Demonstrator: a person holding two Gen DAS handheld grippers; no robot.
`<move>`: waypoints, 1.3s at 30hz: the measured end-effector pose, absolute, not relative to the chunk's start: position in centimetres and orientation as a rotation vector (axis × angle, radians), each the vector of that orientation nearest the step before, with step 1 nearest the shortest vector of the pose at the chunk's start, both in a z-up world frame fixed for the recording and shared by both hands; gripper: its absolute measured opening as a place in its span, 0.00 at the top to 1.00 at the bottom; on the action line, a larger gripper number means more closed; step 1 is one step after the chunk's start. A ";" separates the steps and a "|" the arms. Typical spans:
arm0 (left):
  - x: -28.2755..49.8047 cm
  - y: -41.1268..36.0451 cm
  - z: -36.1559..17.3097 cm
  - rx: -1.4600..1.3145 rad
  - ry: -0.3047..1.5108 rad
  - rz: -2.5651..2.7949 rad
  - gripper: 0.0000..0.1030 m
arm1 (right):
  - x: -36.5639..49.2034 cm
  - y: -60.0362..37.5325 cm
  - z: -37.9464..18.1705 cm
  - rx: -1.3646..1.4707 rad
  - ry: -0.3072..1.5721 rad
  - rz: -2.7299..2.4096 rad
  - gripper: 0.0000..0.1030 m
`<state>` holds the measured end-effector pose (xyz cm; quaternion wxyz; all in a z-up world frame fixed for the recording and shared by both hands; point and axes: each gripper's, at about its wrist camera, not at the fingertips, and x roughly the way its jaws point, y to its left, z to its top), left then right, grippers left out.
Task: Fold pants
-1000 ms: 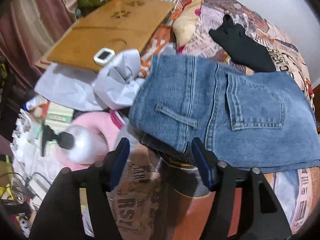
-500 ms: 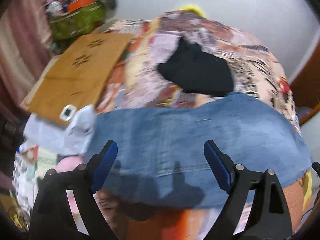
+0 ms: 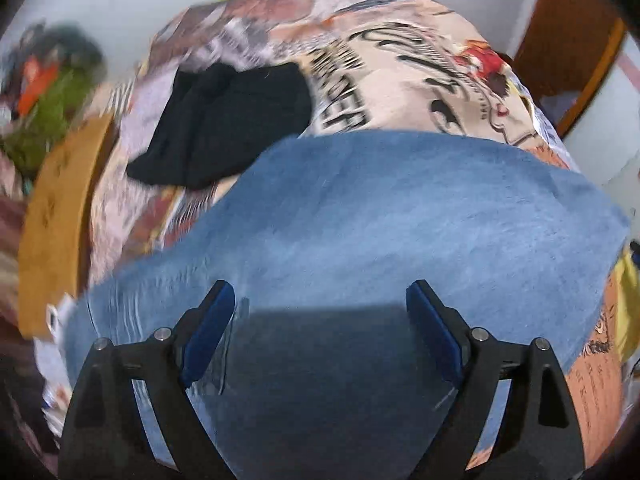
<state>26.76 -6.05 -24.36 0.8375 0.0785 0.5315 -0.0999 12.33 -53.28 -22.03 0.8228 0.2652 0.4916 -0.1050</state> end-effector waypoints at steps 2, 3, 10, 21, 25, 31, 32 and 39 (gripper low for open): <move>27.4 -7.3 -24.2 0.170 1.140 -0.256 0.14 | 12.8 -54.2 -22.6 0.607 1.033 -0.240 0.35; 27.8 -7.9 -24.3 0.169 1.152 -0.272 0.13 | 12.8 -54.6 -22.8 0.624 1.028 -0.247 0.35; 29.2 -12.9 -25.4 0.207 1.173 -0.367 0.10 | 14.2 -56.3 -24.6 0.764 0.978 -0.287 0.32; 30.3 -18.4 -26.2 0.301 1.201 -0.429 0.03 | 15.6 -58.1 -25.4 0.789 0.929 -0.361 0.82; 30.2 -19.7 -26.1 0.314 1.191 -0.438 0.03 | 15.8 -58.0 -24.3 0.756 0.903 -0.348 0.92; 30.1 -20.0 -24.7 0.283 1.143 -0.435 0.03 | 15.8 -57.4 -19.8 0.692 0.790 -0.332 0.93; 30.0 -19.7 -24.1 0.264 1.131 -0.437 0.03 | 15.9 -57.1 -18.9 0.678 0.774 -0.323 0.93; 28.6 -16.9 -18.9 0.208 0.984 -0.428 0.03 | 16.6 -52.8 -11.4 0.515 0.659 -0.202 0.93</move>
